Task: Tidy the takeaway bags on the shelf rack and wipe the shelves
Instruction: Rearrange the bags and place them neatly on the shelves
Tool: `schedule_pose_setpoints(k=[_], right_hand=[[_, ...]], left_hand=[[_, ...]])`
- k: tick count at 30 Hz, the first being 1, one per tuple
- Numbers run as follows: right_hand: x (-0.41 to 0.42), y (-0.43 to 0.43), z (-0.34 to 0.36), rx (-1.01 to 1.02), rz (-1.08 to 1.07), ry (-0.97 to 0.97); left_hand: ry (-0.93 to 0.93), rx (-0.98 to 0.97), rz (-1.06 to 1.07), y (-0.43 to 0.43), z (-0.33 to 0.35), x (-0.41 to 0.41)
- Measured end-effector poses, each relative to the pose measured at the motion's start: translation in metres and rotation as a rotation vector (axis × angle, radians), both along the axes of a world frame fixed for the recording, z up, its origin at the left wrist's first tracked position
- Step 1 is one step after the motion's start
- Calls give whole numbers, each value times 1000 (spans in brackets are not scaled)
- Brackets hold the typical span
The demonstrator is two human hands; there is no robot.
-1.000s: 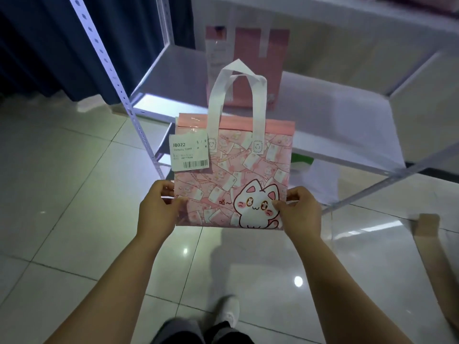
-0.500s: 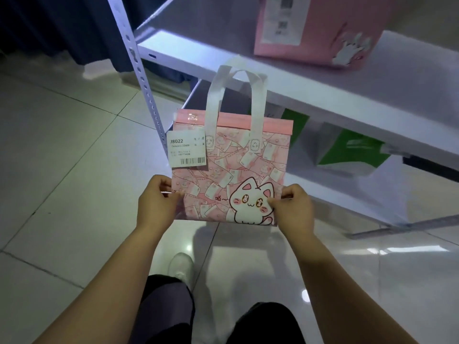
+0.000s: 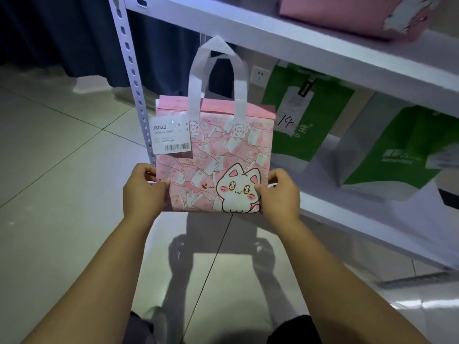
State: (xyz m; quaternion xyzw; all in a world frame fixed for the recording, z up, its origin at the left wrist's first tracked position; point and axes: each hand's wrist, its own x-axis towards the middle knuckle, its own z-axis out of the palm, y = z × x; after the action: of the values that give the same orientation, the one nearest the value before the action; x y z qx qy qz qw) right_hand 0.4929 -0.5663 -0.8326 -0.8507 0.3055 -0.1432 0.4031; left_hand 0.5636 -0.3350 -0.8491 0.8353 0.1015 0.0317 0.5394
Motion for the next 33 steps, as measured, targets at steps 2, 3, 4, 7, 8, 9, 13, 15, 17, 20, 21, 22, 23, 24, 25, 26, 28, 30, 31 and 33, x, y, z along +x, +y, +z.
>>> schedule_pose_setpoints(k=[2, 3, 4, 7, 8, 9, 13, 15, 17, 20, 21, 22, 23, 24, 25, 26, 28, 30, 31, 33], right_hand=[[10, -2, -1, -20, 2, -19], [15, -3, 0, -28, 3, -31], [21, -3, 0, -32, 6, -47], [43, -3, 0, -15, -3, -95], [51, -3, 0, -15, -8, -108], [59, -3, -1, -19, -10, -121], [85, -3, -3, -36, -19, -175], [96, -4, -8, -50, -13, -194], [107, -6, -17, -17, -21, -195], [123, -11, -31, 2, -77, -114], [128, -13, -36, -5, -98, -87], [133, -15, -40, -6, -113, -72], [136, -16, -44, -5, -118, -65], [139, -17, -48, -6, -118, -60], [141, -17, -53, -12, -114, -57], [144, -18, -57, -19, -110, -58], [148, -18, -64, -32, -111, -63], [151, -18, -68, -42, -110, -89], [153, -18, -69, -42, -98, -109], [154, -17, -71, -39, -68, -146]], left_hand=[[-10, -17, 17, -3, -2, 7], [-18, -23, 27, -5, -2, 12], [-34, -28, 39, -6, -1, 18], [-124, -32, 64, -9, 4, 42], [-153, -33, 70, -9, 5, 50], [-177, -33, 75, -8, 4, 57], [-209, -43, 101, -9, -3, 78], [-210, -59, 103, -12, -9, 86], [-207, -72, 95, -15, -17, 95], [-210, -52, 46, -19, -32, 106], [-207, -26, 30, -20, -38, 109], [-205, 14, 17, -21, -44, 112], [-204, 58, 9, -21, -49, 115], [-206, 90, 2, -22, -54, 118], [-209, 102, -6, -22, -57, 121], [-211, 100, -18, -22, -59, 124], [-202, 90, -53, -24, -64, 131], [-186, 51, -87, -26, -70, 138], [-175, 16, -95, -28, -72, 141], [-163, -27, -102, -33, -75, 147]])
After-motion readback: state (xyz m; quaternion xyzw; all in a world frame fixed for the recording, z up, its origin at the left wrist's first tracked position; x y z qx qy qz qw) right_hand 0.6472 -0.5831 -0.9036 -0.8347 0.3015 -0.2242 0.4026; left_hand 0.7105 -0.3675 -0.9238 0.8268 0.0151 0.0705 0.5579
